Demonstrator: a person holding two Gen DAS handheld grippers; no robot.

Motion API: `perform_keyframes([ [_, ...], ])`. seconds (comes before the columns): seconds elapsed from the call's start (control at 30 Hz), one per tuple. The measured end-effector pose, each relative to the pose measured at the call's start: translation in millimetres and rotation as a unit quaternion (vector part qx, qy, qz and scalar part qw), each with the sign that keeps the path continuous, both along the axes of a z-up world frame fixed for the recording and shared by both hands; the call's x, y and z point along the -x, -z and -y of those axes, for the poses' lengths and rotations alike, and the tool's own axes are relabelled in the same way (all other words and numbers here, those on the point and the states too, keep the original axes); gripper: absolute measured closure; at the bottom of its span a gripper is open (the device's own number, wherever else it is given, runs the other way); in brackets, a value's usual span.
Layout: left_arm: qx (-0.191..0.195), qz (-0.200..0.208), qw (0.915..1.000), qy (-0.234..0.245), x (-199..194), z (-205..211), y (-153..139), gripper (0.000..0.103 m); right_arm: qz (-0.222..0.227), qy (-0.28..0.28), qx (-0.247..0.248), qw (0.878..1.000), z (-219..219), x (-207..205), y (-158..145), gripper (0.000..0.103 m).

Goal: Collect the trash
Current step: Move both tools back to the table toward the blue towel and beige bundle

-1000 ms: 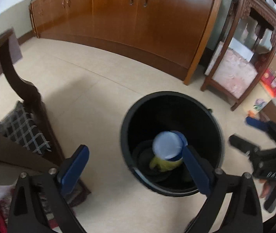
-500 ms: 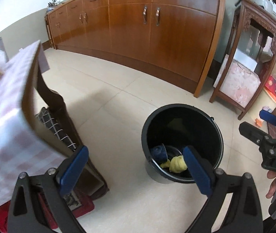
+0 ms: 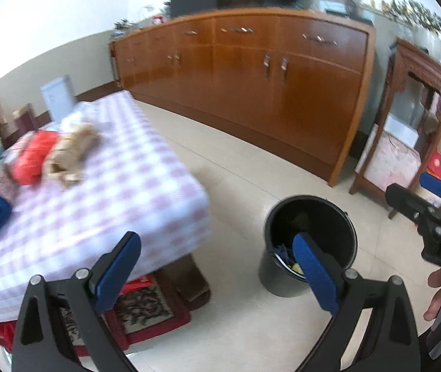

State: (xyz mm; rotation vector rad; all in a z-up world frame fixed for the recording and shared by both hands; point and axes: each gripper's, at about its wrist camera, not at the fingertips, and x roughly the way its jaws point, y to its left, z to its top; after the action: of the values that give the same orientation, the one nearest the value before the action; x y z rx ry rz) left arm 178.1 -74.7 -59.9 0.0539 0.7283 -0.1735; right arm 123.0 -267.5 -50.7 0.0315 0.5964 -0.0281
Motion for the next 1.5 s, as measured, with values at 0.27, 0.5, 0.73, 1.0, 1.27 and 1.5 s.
perform_keyframes([
  [0.27,-0.005,0.039,0.9961,-0.079,27.8,-74.9,-23.1,0.004,0.071,-0.062,-0.034,0.995,-63.7,6.0,-27.2,0.0],
  [0.5,-0.021,0.064,0.9836,-0.167,49.5,-144.3,-23.6,0.004,0.051,-0.111,-0.003,0.993,-132.5,-10.8,-33.0,0.0],
  [0.73,-0.028,0.069,0.9662,-0.247,61.1,-207.4,-17.3,0.004,0.039,-0.163,0.001,0.986,-188.9,-23.3,-25.0,0.0],
  [1.0,-0.032,0.075,0.9538,-0.289,64.2,-254.3,-14.2,0.004,0.027,-0.207,0.0,0.978,-240.4,-39.7,-18.8,0.0],
  [1.27,-0.037,0.059,0.9564,-0.283,30.1,-270.2,-5.5,0.004,0.01,-0.226,0.024,0.974,-288.1,-78.6,-8.9,0.0],
  [1.5,-0.029,0.044,0.9595,-0.277,-3.4,-277.4,7.8,0.004,-0.023,-0.221,0.031,0.974,-306.8,-126.6,4.6,0.002],
])
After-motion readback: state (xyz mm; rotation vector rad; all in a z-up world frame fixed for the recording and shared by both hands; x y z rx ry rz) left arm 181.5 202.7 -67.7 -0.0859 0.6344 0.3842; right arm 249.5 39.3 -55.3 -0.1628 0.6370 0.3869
